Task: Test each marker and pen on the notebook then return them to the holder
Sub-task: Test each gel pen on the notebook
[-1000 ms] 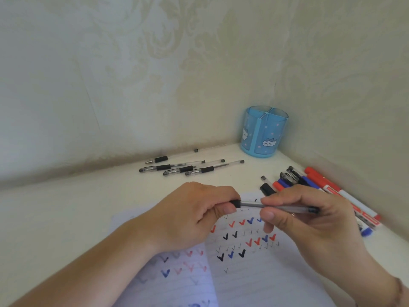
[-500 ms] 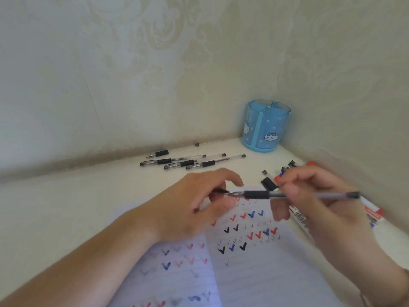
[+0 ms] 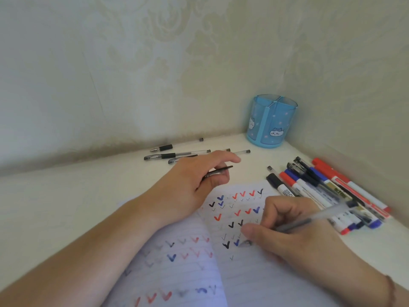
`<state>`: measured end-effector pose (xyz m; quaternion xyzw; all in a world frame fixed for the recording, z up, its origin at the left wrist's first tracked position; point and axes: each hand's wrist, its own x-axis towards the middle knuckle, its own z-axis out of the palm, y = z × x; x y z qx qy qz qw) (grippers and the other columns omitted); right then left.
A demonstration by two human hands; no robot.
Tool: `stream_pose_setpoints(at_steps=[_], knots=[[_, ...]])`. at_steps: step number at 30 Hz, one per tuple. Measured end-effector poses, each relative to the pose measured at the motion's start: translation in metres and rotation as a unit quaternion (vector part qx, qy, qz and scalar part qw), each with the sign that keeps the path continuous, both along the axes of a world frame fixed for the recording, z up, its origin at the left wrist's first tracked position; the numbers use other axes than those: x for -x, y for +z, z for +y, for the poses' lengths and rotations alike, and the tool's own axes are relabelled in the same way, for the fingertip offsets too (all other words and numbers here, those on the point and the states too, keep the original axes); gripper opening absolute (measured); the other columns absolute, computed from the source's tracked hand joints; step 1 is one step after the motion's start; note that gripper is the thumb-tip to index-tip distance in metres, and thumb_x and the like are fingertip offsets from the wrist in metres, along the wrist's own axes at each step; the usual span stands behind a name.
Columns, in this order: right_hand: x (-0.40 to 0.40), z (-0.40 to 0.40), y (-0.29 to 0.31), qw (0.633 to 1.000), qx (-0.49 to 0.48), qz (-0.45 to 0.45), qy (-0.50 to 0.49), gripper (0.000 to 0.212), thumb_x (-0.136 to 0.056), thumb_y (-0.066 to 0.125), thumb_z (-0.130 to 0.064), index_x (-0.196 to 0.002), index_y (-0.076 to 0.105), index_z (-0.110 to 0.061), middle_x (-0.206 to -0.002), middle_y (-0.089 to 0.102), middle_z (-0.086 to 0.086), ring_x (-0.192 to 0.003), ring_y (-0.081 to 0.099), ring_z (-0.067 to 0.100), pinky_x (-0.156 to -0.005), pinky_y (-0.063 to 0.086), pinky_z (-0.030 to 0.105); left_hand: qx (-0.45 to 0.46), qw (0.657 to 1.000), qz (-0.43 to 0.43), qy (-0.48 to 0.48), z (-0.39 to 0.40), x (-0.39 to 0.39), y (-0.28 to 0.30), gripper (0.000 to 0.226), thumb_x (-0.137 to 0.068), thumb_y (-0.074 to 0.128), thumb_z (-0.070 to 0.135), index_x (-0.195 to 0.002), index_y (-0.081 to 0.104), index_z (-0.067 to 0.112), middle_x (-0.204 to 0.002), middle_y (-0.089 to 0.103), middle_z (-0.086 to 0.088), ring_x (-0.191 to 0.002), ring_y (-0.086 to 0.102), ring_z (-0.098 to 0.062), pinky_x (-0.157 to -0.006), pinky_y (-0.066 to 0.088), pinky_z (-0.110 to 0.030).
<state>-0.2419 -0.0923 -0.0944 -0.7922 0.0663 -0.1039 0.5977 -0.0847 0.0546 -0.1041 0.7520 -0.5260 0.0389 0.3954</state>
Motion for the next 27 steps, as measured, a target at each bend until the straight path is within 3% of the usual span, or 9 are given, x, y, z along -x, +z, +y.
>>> stream_pose_setpoints(at_steps=[4, 8, 12, 16, 19, 22, 25, 27], knots=[[-0.003, 0.000, -0.008, 0.997, 0.069, -0.022, -0.025, 0.046, -0.075, 0.079, -0.010, -0.044, 0.044, -0.012, -0.041, 0.045, 0.001, -0.043, 0.032, 0.012, -0.042, 0.024, 0.022, -0.014, 1.000, 0.007, -0.015, -0.001, 0.003, 0.000, 0.033, -0.095, 0.060, 0.015, -0.126, 0.058, 0.026, -0.092, 0.067, 0.010, -0.080, 0.054, 0.014, -0.071, 0.034, -0.001], [-0.003, -0.003, -0.010, 0.996, 0.089, -0.018, -0.005, 0.045, -0.076, 0.078, -0.006, -0.046, 0.045, -0.011, -0.043, 0.046, 0.003, -0.043, 0.034, 0.011, -0.043, 0.026, 0.022, -0.019, 1.000, 0.004, -0.008, -0.001, 0.002, -0.001, 0.031, -0.090, 0.068, 0.022, -0.120, 0.063, 0.025, -0.090, 0.068, 0.012, -0.077, 0.058, 0.004, -0.072, 0.038, -0.003], [-0.003, -0.003, -0.012, 0.994, 0.102, -0.016, 0.019, 0.039, -0.071, 0.075, -0.020, -0.050, 0.045, -0.006, -0.044, 0.041, 0.010, -0.043, 0.032, 0.009, -0.043, 0.024, 0.017, -0.014, 1.000, -0.003, -0.012, -0.001, 0.002, -0.001, 0.026, -0.089, 0.068, 0.020, -0.114, 0.067, 0.019, -0.088, 0.067, 0.016, -0.076, 0.057, 0.010, -0.076, 0.044, -0.009], [-0.003, -0.005, -0.012, 0.993, 0.111, -0.012, 0.026, 0.038, -0.071, 0.071, -0.021, -0.053, 0.043, -0.002, -0.047, 0.039, 0.018, -0.045, 0.029, 0.013, -0.042, 0.022, 0.020, -0.014, 0.999, -0.033, -0.022, -0.001, 0.000, -0.002, 0.020, -0.089, 0.066, 0.020, -0.109, 0.069, 0.018, -0.087, 0.061, 0.023, -0.082, 0.057, 0.009, -0.078, 0.042, -0.007], [-0.003, -0.005, -0.014, 0.994, 0.109, -0.019, 0.014, 0.037, -0.070, 0.070, -0.021, -0.051, 0.042, -0.007, -0.045, 0.036, 0.010, -0.045, 0.028, 0.013, -0.043, 0.021, 0.021, -0.015, 0.998, -0.044, -0.032, -0.002, -0.001, -0.004, 0.021, -0.090, 0.065, 0.023, -0.110, 0.069, 0.021, -0.088, 0.056, 0.031, -0.085, 0.057, 0.010, -0.081, 0.040, -0.006], [-0.004, -0.005, -0.015, 0.993, 0.117, -0.017, 0.004, 0.039, -0.073, 0.071, -0.021, -0.048, 0.041, -0.015, -0.046, 0.035, 0.001, -0.046, 0.030, 0.013, -0.044, 0.022, 0.025, -0.013, 0.998, -0.046, -0.042, -0.003, 0.000, -0.004, 0.021, -0.091, 0.064, 0.024, -0.111, 0.069, 0.023, -0.087, 0.059, 0.025, -0.085, 0.058, 0.005, -0.080, 0.042, -0.009], [-0.005, -0.005, -0.012, 0.996, 0.084, -0.023, 0.001, 0.045, -0.079, 0.077, -0.010, -0.046, 0.046, -0.017, -0.042, 0.046, -0.001, -0.042, 0.035, 0.010, -0.043, 0.026, 0.025, -0.022, 0.998, -0.040, -0.046, -0.002, 0.001, -0.005, 0.023, -0.092, 0.063, 0.024, -0.115, 0.067, 0.025, -0.090, 0.064, 0.017, -0.086, 0.060, 0.001, -0.079, 0.043, -0.010], [-0.007, -0.007, -0.007, 0.998, 0.008, -0.054, -0.021, 0.035, -0.073, 0.079, -0.014, -0.048, 0.053, -0.015, -0.040, 0.052, 0.001, -0.035, 0.039, 0.008, -0.039, 0.029, 0.017, -0.039, 0.999, 0.001, -0.037, -0.001, 0.002, -0.003, 0.028, -0.092, 0.064, 0.025, -0.118, 0.060, 0.034, -0.092, 0.068, 0.013, -0.086, 0.062, -0.004, -0.078, 0.045, -0.012]])
